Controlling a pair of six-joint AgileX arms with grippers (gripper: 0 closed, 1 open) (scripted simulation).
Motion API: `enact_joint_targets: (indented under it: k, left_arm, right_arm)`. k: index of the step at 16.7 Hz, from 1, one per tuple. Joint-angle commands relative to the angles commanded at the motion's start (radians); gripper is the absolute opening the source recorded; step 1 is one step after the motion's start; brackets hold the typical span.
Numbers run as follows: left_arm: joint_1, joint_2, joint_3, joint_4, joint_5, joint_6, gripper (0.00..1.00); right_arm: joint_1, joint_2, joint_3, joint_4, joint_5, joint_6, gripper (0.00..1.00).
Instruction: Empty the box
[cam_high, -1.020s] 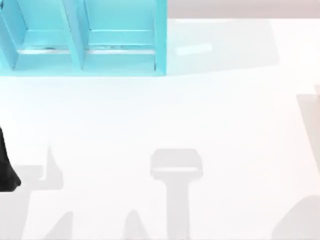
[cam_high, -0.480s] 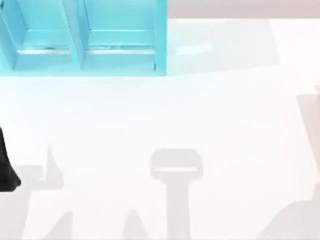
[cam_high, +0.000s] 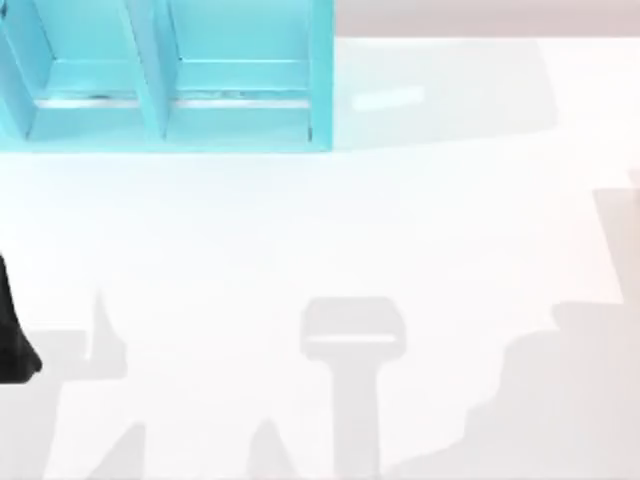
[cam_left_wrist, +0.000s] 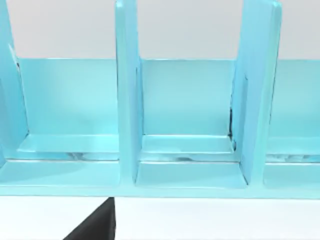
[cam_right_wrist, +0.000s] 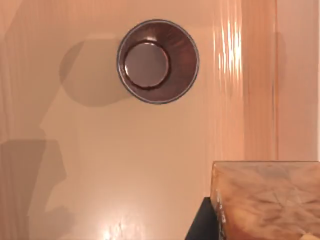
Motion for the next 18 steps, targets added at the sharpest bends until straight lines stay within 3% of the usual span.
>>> enact_joint_targets:
  k: [6, 13, 18]
  left_arm:
    - [0.0, 0.0, 0.0, 0.0, 0.0, 0.0, 1.0]
    - [0.0, 0.0, 0.0, 0.0, 0.0, 0.0, 1.0]
    - [0.0, 0.0, 0.0, 0.0, 0.0, 0.0, 1.0]
  right_arm:
    - [0.019, 0.031, -0.069, -0.178, 0.001, -0.013, 0.0]
    - [0.026, 0.043, -0.075, -0.185, -0.003, 0.0, 0.0]
    - [0.213, 0.106, -0.077, -0.155, -0.031, 0.211, 0.0]
